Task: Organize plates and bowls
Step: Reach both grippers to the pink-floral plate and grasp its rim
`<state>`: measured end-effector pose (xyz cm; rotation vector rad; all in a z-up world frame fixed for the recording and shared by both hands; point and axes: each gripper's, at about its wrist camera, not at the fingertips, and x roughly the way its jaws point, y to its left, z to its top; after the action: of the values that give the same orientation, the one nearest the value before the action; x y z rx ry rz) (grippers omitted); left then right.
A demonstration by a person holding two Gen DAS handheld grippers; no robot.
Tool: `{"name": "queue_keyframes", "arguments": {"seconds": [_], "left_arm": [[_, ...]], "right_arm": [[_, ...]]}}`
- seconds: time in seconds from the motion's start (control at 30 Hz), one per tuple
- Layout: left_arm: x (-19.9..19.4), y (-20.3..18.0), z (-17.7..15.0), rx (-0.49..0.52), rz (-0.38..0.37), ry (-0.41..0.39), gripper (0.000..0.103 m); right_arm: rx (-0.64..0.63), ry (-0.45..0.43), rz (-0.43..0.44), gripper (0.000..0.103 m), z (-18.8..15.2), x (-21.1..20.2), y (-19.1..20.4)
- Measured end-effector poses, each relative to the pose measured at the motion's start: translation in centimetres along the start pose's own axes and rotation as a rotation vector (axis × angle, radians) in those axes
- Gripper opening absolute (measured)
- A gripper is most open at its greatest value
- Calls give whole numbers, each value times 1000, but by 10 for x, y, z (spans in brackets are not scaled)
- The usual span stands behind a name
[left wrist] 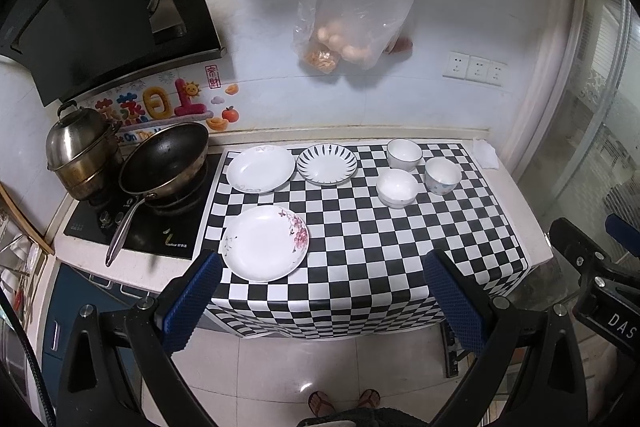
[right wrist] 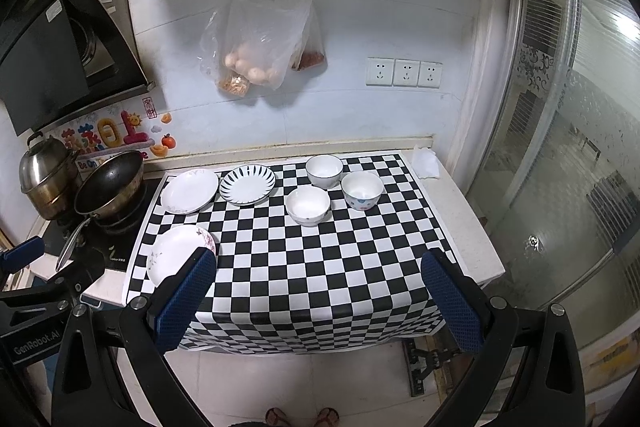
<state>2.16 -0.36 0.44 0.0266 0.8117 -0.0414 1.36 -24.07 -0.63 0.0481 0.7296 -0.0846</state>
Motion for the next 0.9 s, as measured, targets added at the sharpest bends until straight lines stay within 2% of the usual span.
{"name": "queue_keyframes", "arguments": {"seconds": [0.1, 0.23, 0.33, 0.43, 0.57, 0.73, 0.8, 0.83, 0.87, 0.9], "left_arm": [[13, 13, 1, -6, -18, 8, 103], [51, 48, -1, -50, -13, 51, 103], [103, 87, -9, -108, 29, 135, 103], [169, 130, -23, -180, 73, 260, 103], [252, 176, -49, -289, 40, 434, 100], [318, 207, -63, -382, 6, 519, 94], [345, 216, -63, -412, -6, 532, 84], [358, 221, -63, -426, -7, 538, 74], [368, 224, -62, -434, -4, 552, 68], [381, 228, -63, -440, -3, 575, 68]], "right_arm": [[22, 6, 34, 103, 1, 12, 4], [19, 39, 138, 103, -5, 50, 21], [16, 157, 203, 103, -17, 110, 41], [27, 301, 263, 103, -37, 184, 63], [61, 472, 320, 103, -62, 283, 94], [69, 613, 381, 102, -75, 376, 130], [53, 653, 414, 101, -74, 409, 146], [43, 668, 426, 100, -73, 424, 154], [32, 684, 437, 98, -72, 442, 163], [21, 709, 448, 96, -71, 459, 172]]}}
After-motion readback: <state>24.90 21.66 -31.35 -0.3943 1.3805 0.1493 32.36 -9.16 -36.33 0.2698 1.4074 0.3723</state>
